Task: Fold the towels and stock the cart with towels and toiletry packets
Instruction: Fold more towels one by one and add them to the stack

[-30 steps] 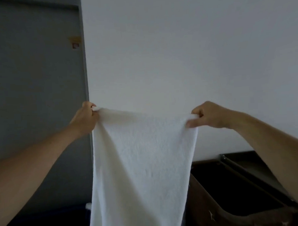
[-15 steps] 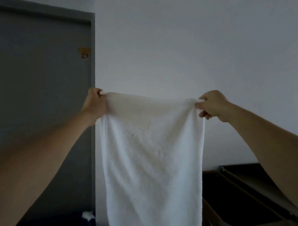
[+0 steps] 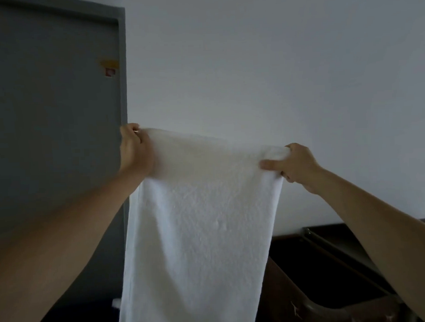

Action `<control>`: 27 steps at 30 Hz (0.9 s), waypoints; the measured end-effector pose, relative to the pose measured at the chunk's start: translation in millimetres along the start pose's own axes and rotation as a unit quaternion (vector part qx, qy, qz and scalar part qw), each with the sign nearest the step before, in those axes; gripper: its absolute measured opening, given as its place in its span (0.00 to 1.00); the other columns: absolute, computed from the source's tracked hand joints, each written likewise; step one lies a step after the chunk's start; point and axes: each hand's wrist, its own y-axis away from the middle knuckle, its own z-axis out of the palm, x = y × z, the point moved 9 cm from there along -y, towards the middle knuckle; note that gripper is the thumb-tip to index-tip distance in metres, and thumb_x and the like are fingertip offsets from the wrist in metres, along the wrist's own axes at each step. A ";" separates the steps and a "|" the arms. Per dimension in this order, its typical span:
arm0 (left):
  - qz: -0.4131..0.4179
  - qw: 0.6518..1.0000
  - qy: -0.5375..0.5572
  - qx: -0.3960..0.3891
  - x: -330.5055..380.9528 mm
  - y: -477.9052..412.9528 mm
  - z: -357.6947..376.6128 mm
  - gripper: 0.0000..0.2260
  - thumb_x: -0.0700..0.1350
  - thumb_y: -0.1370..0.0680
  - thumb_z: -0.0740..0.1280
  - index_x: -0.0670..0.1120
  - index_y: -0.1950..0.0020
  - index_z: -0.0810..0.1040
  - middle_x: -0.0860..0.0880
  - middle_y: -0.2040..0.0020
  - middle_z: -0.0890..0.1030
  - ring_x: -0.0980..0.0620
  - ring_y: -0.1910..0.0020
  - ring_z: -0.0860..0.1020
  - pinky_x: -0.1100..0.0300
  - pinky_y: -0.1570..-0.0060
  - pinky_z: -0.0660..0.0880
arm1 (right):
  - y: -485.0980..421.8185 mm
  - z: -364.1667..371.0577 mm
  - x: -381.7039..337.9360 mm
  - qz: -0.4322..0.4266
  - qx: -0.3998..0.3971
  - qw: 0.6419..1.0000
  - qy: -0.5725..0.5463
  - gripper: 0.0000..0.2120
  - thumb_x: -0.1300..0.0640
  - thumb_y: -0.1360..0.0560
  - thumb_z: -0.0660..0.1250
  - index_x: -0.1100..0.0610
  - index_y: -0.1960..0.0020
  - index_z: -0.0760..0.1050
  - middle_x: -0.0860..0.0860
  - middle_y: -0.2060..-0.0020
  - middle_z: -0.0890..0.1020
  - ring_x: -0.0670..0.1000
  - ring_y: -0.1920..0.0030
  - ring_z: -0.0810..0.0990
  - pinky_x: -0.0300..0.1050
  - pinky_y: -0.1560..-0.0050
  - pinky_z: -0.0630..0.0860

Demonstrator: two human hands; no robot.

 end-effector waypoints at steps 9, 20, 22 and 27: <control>-0.120 0.970 0.130 -0.167 -41.1 5.5 24.1 0.09 0.49 0.37 0.64 0.47 0.61 0.73 0.54 0.71 0.68 0.53 0.71 0.66 0.59 0.76 0.60 | 1.7 -12.9 32.9 0.046 0.051 0.978 -0.195 0.12 0.64 0.32 0.79 0.63 0.56 0.77 0.55 0.66 0.78 0.50 0.69 0.75 0.43 0.62 0.78; -0.019 0.992 -0.045 -0.119 -46.3 -15.7 5.4 0.10 0.47 0.22 0.66 0.49 0.63 0.74 0.55 0.69 0.73 0.58 0.71 0.69 0.64 0.74 0.64 | -10.8 2.8 20.4 -0.022 0.067 0.977 -0.203 0.15 0.59 0.23 0.71 0.62 0.42 0.69 0.62 0.52 0.81 0.52 0.74 0.83 0.44 0.76 0.78; 0.001 0.989 -0.089 -0.115 -43.5 -22.6 5.1 0.05 0.47 0.21 0.66 0.50 0.57 0.76 0.57 0.66 0.74 0.59 0.68 0.70 0.64 0.72 0.64 | -11.5 14.1 25.6 -0.011 0.049 0.985 -0.165 0.11 0.59 0.22 0.70 0.63 0.45 0.71 0.63 0.54 0.82 0.51 0.73 0.83 0.45 0.74 0.80; -0.063 0.991 -0.023 -0.114 -74.6 -13.9 17.9 0.05 0.44 0.20 0.66 0.47 0.57 0.77 0.51 0.64 0.75 0.53 0.69 0.74 0.66 0.79 0.72 | -20.7 15.4 30.1 -0.028 0.079 0.981 -0.175 0.07 0.59 0.22 0.70 0.59 0.53 0.72 0.62 0.56 0.81 0.51 0.74 0.83 0.45 0.74 0.80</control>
